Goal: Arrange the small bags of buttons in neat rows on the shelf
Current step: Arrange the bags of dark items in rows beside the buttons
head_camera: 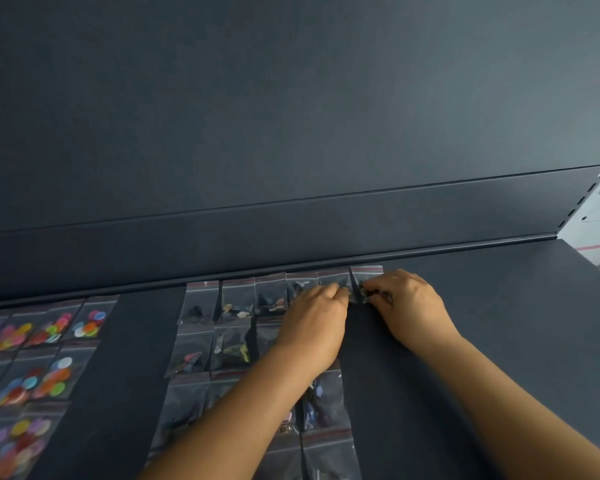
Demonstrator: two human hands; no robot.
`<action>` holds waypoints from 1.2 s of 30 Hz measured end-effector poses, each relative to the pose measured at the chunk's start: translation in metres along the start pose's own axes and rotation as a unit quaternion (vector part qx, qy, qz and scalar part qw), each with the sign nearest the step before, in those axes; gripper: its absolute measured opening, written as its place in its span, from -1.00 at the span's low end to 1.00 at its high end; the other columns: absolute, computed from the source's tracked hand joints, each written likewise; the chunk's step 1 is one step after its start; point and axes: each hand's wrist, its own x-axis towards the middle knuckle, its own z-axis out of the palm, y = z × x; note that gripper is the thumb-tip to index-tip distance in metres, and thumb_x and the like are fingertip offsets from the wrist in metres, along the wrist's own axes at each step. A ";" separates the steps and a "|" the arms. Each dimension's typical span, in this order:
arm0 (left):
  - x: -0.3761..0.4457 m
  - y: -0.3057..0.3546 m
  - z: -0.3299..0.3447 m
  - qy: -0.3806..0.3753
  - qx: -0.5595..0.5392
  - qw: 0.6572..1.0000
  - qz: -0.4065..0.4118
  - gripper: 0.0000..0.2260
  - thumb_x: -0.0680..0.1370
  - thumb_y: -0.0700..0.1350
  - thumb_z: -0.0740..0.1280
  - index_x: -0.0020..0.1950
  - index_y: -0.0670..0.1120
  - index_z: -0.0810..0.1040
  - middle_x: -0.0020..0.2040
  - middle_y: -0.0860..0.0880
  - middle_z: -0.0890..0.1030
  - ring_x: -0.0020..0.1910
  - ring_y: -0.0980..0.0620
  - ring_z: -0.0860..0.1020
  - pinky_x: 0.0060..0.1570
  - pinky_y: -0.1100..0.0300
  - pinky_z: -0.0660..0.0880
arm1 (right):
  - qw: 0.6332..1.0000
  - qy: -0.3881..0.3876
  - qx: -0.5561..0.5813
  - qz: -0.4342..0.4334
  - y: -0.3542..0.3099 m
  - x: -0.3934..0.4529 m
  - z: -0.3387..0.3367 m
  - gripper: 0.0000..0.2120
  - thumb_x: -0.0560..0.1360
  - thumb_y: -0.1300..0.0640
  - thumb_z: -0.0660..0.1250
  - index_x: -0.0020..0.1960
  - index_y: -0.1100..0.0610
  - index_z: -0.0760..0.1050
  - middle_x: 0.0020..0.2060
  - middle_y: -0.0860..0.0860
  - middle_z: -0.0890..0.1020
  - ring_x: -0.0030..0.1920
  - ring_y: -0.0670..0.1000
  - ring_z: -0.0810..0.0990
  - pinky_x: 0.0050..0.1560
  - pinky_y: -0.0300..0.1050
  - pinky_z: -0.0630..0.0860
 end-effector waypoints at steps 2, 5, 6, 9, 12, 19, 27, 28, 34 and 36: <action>-0.001 0.001 -0.002 0.001 0.000 1.000 -0.002 -0.55 0.58 -0.27 0.20 0.47 -0.14 0.26 0.41 -0.08 0.38 0.35 -0.09 0.34 0.35 0.08 0.25 | 1.000 0.006 -0.008 0.003 -0.002 0.002 0.001 -0.83 0.49 0.27 0.28 -0.08 0.10 0.63 -0.09 0.05 0.62 -0.03 0.13 0.52 -0.07 -0.03 0.50; -0.001 0.003 -0.003 0.001 -0.007 1.000 -0.005 -0.55 0.57 -0.28 0.21 0.46 -0.14 0.28 0.40 -0.07 0.38 0.35 -0.08 0.35 0.36 0.08 0.26 | 1.000 0.007 -0.012 0.011 -0.004 0.004 0.001 -0.81 0.49 0.27 0.27 -0.06 0.09 0.64 -0.07 0.04 0.62 -0.01 0.13 0.52 -0.08 -0.01 0.52; -0.001 0.003 -0.003 0.001 -0.009 1.000 -0.007 -0.55 0.57 -0.28 0.21 0.46 -0.14 0.28 0.40 -0.07 0.38 0.35 -0.08 0.35 0.36 0.07 0.27 | 1.000 0.006 -0.014 0.011 -0.003 0.004 0.001 -0.80 0.49 0.27 0.27 -0.05 0.08 0.64 -0.06 0.04 0.62 -0.01 0.13 0.52 -0.08 -0.01 0.52; -0.001 0.005 -0.003 -0.006 -0.011 1.000 -0.010 -0.53 0.56 -0.29 0.22 0.47 -0.14 0.25 0.43 -0.08 0.35 0.37 -0.08 0.32 0.37 0.07 0.24 | 1.000 -0.003 -0.025 0.012 -0.002 0.004 0.000 -0.79 0.50 0.26 0.26 -0.01 0.05 0.63 -0.03 0.03 0.62 0.01 0.12 0.52 -0.08 -0.07 0.50; -0.002 0.007 -0.004 -0.006 -0.015 1.000 -0.013 -0.48 0.54 -0.28 0.28 0.48 -0.14 0.23 0.44 -0.08 0.32 0.40 -0.08 0.29 0.40 0.08 0.20 | 0.999 -0.016 -0.038 0.013 -0.004 0.005 -0.001 -0.79 0.52 0.21 0.24 0.03 0.04 0.61 0.00 0.03 0.60 0.04 0.10 0.49 -0.09 -0.10 0.47; -0.031 -0.006 -0.026 0.045 -0.025 0.996 -0.068 -0.46 0.59 -0.03 0.24 0.52 -0.07 0.14 0.48 -0.06 0.26 0.44 -0.08 0.22 0.42 0.04 0.15 | 0.992 -0.055 -0.096 -0.057 -0.033 -0.006 -0.003 -0.53 0.51 -0.05 0.28 0.39 0.00 0.33 0.31 -0.04 0.45 0.30 0.07 0.36 0.24 -0.06 0.33; -0.121 -0.062 -0.053 0.079 -0.012 0.981 -0.178 -0.44 0.59 0.12 0.18 0.53 0.02 0.07 0.52 0.00 0.16 0.47 -0.01 0.14 0.44 0.10 0.04 | 0.975 -0.128 -0.102 -0.150 -0.118 -0.031 0.012 -0.38 0.51 -0.20 0.19 0.49 -0.04 0.08 0.45 -0.07 0.24 0.45 0.03 0.17 0.42 -0.01 0.11; -0.136 -0.070 -0.055 0.083 -0.013 0.978 -0.192 -0.44 0.59 0.13 0.17 0.53 0.02 0.07 0.52 0.01 0.16 0.48 0.00 0.13 0.44 0.11 0.03 | 0.973 -0.132 -0.094 -0.162 -0.131 -0.036 0.016 -0.37 0.51 -0.20 0.20 0.49 -0.04 0.09 0.45 -0.07 0.24 0.44 0.03 0.17 0.42 -0.01 0.10; -0.232 -0.122 -0.069 0.107 -0.031 0.955 -0.274 -0.43 0.59 0.14 0.16 0.54 0.05 0.05 0.52 0.04 0.14 0.49 0.02 0.11 0.44 0.11 0.07 | 0.962 -0.147 -0.061 -0.223 -0.220 -0.070 0.053 -0.37 0.51 -0.20 0.20 0.49 -0.05 0.09 0.45 -0.08 0.23 0.45 0.01 0.15 0.45 -0.04 0.03; -0.267 -0.140 -0.075 0.116 -0.036 0.951 -0.286 -0.44 0.59 0.14 0.17 0.53 0.05 0.06 0.52 0.07 0.14 0.48 0.03 0.12 0.42 0.13 0.10 | 0.958 -0.152 -0.058 -0.238 -0.252 -0.085 0.068 -0.36 0.51 -0.21 0.20 0.49 -0.05 0.09 0.46 -0.07 0.23 0.46 0.00 0.14 0.44 -0.04 0.03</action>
